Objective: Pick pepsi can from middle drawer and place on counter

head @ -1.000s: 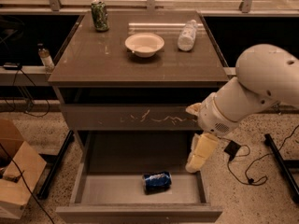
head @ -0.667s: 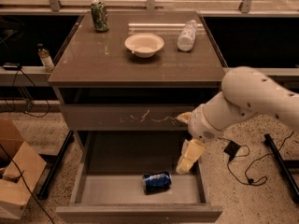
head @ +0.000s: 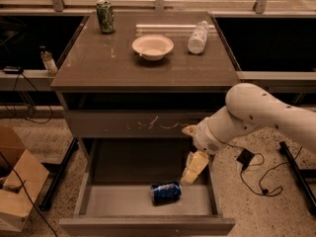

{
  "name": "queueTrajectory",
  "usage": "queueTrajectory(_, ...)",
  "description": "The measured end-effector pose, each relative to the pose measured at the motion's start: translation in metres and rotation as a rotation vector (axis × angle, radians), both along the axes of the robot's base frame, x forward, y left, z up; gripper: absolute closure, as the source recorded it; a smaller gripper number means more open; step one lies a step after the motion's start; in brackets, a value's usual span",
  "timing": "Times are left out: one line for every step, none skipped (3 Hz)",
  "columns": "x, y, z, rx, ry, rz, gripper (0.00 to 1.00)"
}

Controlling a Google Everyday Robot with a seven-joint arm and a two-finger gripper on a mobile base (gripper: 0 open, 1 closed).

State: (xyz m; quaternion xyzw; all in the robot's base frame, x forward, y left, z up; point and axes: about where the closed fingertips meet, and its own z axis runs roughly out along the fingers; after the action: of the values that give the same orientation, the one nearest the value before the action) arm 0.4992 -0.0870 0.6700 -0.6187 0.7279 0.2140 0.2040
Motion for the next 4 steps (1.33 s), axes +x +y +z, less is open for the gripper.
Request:
queueTrajectory(0.0,0.001,-0.006,-0.004,0.018,-0.01,0.0)
queueTrajectory(0.006,0.015,-0.043,-0.003,0.066,-0.004,0.0)
queueTrajectory(0.008,0.028,-0.091,0.011,0.097,0.016,0.0)
queueTrajectory(0.007,0.032,-0.143,0.033,0.121,0.003,0.0)
